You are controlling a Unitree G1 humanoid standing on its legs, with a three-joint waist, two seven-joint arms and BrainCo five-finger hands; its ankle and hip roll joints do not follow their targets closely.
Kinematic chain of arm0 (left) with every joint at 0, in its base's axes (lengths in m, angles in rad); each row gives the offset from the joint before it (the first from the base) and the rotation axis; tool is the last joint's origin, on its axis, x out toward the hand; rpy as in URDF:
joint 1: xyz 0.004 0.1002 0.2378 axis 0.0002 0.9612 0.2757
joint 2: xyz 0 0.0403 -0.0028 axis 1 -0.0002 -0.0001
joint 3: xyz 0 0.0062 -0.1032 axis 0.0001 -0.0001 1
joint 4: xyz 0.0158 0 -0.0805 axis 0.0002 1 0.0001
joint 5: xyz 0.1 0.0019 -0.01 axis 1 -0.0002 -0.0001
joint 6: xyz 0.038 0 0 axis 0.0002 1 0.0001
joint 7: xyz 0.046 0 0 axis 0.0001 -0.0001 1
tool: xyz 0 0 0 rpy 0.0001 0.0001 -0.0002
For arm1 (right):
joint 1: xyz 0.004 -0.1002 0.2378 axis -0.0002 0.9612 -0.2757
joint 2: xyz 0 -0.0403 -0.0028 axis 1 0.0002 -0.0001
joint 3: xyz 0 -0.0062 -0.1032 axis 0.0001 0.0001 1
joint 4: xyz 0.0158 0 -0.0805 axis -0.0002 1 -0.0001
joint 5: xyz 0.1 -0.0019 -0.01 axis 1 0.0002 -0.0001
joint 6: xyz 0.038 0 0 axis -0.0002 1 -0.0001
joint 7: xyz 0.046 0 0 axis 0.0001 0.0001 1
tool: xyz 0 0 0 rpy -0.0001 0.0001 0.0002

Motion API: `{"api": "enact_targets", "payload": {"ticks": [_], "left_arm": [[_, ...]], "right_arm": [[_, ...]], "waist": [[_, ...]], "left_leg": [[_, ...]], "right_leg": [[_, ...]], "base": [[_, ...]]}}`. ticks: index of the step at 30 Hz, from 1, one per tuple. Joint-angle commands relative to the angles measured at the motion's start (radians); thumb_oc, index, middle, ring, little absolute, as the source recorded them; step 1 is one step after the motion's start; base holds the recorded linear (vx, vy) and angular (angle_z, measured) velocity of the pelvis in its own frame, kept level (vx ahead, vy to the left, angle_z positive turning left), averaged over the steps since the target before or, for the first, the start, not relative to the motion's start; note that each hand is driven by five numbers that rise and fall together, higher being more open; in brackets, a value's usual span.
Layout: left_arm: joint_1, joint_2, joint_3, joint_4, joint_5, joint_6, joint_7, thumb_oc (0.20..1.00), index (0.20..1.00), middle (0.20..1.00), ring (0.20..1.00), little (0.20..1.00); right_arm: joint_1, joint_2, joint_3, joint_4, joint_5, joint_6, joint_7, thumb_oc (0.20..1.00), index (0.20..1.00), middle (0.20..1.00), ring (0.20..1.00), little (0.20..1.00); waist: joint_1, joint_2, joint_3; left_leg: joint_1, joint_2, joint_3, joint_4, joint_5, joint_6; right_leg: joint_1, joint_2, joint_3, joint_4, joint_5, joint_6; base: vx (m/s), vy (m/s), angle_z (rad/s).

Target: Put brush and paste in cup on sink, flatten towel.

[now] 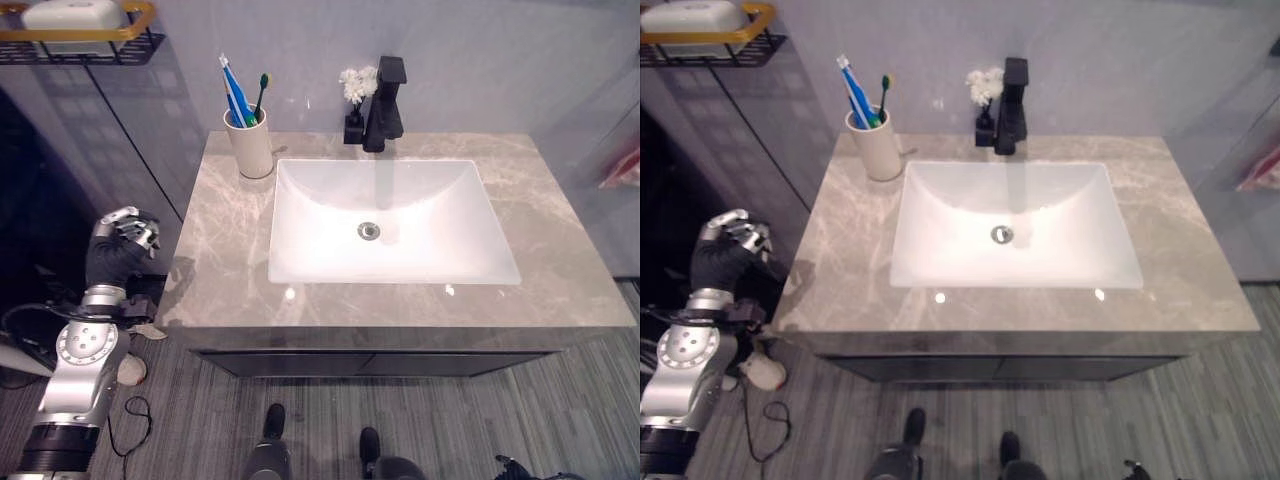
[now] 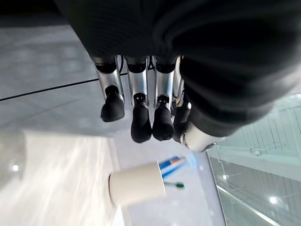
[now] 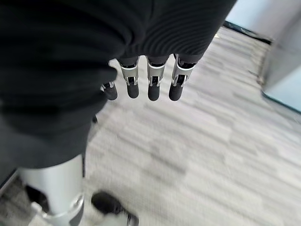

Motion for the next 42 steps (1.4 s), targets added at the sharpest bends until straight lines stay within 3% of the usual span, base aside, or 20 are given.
{"api": "enact_targets", "payload": {"ticks": [1,6,11,26,42], "left_arm": [[0.026,0.055,0.072,-0.075,-0.039,-0.050,0.006,0.200,0.200,0.200,0.200,0.200],[0.048,0.073,0.074,-0.060,-0.115,-0.034,-0.003,0.200,0.200,0.200,0.200,0.200],[0.031,0.116,0.025,-0.048,-0.159,-0.013,-0.029,0.200,0.200,0.200,0.200,0.200],[0.014,0.150,-0.090,-0.012,-0.177,0.035,-0.062,0.200,0.200,0.200,0.200,0.200],[-0.155,0.145,-0.140,0.107,-0.102,0.061,0.034,0.200,0.200,0.200,0.200,0.200]], "right_arm": [[-0.038,-0.020,0.035,-0.058,-0.016,-0.006,-0.008,1.000,1.000,1.000,1.000,1.000],[-0.056,-0.004,0.059,-0.102,-0.024,-0.001,-0.004,1.000,1.000,1.000,1.000,1.000],[-0.048,0.009,0.075,-0.065,-0.033,0.007,0.004,1.000,1.000,1.000,1.000,1.000],[-0.009,0.000,0.074,-0.010,-0.024,0.017,0.001,1.000,1.000,1.000,1.000,1.000],[-0.015,-0.013,0.096,-0.067,0.007,0.028,0.004,1.000,1.000,1.000,1.000,1.000]], "waist": [[0.006,-0.011,-0.041],[0.011,-0.003,-0.053],[0.002,0.002,-0.062],[-0.024,0.015,-0.054],[-0.040,0.023,-0.023]], "left_leg": [[-0.056,0.000,0.004,0.029,-0.007,0.007],[-0.045,0.002,0.045,-0.034,0.004,0.021],[-0.015,-0.002,0.054,-0.071,0.010,0.022],[0.015,0.009,0.054,-0.094,0.016,0.012],[-0.046,0.017,0.043,-0.119,0.042,0.004]], "right_leg": [[0.026,0.012,0.000,0.031,-0.031,0.040],[-0.010,-0.018,0.012,-0.011,0.032,0.074],[-0.002,-0.030,0.008,-0.035,0.049,0.083],[0.008,-0.022,0.005,-0.060,0.035,0.077],[-0.057,-0.017,0.009,-0.075,0.062,0.079]], "base": [[0.02,0.138,-0.51],[0.02,0.091,-0.34],[0.06,0.035,-0.18],[0.02,-0.023,-0.03],[0.00,-0.007,0.00]]}}
